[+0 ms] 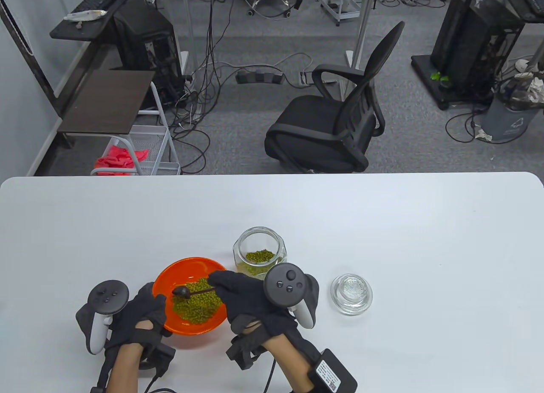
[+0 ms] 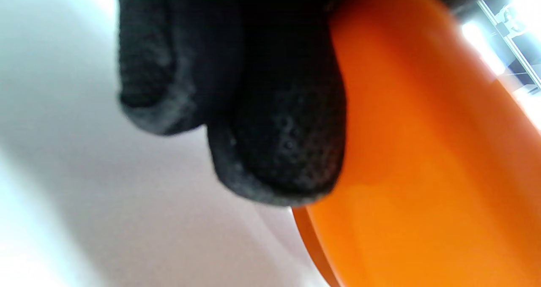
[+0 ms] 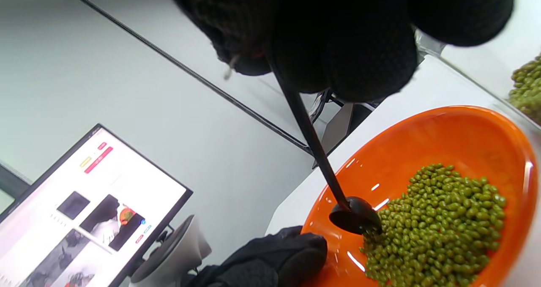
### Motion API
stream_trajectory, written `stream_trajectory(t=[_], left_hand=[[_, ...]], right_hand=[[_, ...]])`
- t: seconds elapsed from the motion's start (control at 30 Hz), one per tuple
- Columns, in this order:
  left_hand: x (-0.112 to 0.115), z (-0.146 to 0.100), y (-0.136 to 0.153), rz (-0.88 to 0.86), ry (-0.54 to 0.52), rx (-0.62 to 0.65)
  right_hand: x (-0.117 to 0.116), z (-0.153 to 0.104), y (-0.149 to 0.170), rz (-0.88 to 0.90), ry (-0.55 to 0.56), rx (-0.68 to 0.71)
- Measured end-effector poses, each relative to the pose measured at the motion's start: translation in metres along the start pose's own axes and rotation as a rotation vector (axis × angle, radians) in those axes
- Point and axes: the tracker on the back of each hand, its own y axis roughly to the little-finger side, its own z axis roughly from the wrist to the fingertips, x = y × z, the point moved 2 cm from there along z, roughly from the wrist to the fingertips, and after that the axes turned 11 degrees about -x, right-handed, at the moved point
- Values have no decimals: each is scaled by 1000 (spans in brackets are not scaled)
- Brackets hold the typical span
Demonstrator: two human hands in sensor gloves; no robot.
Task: Portion mung beans with measuring scoop (Bowl in hand)
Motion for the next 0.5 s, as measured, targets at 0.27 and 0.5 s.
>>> stream_trajectory(t=[0.27,0.5], left_hand=[[0,0,0,1,0,-1],[1,0,0,5,-4,-4]], right_hand=[[7,-2,-5,-19,27,19],[25,-4,2,89,120,-32]])
